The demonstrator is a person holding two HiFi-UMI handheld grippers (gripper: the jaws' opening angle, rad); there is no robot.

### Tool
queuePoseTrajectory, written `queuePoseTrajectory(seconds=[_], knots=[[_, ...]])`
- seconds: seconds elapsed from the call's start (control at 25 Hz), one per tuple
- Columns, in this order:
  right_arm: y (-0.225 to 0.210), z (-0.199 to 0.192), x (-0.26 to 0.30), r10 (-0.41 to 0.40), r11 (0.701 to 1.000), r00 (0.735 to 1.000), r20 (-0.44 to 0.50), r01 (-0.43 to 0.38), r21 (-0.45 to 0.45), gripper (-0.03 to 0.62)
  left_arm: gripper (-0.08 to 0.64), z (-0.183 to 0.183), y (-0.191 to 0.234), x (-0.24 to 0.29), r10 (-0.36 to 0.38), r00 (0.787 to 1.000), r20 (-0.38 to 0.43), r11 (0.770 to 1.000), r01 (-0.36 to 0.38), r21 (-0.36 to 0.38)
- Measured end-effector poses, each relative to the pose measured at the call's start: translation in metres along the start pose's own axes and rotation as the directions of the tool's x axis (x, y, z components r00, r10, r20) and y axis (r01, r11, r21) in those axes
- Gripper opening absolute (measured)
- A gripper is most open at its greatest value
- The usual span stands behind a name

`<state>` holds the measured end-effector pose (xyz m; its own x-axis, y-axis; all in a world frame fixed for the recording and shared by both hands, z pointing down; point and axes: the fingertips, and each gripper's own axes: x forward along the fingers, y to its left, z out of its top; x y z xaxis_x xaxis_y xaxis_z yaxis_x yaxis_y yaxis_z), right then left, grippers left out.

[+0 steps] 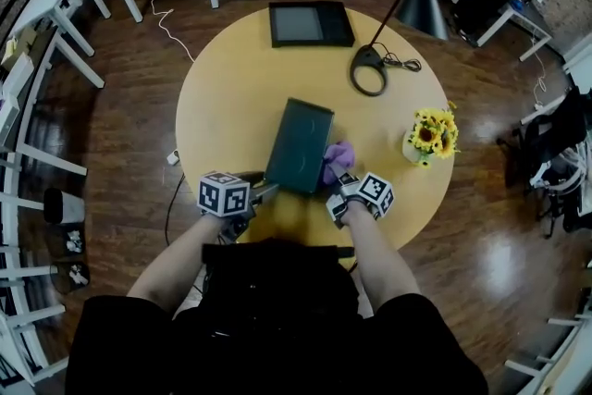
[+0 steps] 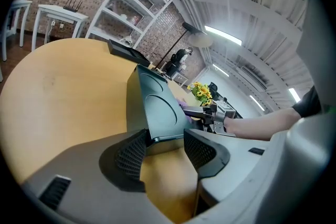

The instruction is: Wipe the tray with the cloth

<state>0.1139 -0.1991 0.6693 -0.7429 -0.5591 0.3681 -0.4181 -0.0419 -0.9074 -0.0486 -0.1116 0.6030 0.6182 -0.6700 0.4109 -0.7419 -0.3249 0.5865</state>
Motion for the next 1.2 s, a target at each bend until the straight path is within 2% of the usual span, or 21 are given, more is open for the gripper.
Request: queuePoseTrajectory(seconds=[0.2,0.36,0.8,1.0,1.2], knots=[[-0.007,-0.014,-0.009,0.008,0.997,0.999,0.037,-0.011,0.073,0.079,0.206,0.000,0.003,0.001,-0.007,1.000,-0.002,1.000,0.007,-0.013],[-0.007,-0.029,-0.017,0.007,0.996,0.999,0.034,-0.010,0.084,0.079,0.206,0.001,0.003,0.001,-0.006,1.000,0.003,1.000,0.006,-0.009],[-0.002,-0.064,-0.037,0.002,0.999,1.000,-0.005,-0.002,0.053,0.079,0.204,0.001,0.002,-0.001,-0.001,1.000,0.010,1.000,0.001,-0.002],[0.011,-0.081,-0.049,0.028,0.999,0.999,-0.026,-0.027,0.037,0.080,0.206,0.000,0.002,-0.006,0.018,1.000,0.024,1.000,-0.018,0.003],[0.011,-0.069,-0.063,0.007,1.000,0.999,0.037,-0.007,0.021,0.079,0.204,-0.008,-0.015,0.001,-0.021,1.000,0.011,0.999,0.022,-0.048]])
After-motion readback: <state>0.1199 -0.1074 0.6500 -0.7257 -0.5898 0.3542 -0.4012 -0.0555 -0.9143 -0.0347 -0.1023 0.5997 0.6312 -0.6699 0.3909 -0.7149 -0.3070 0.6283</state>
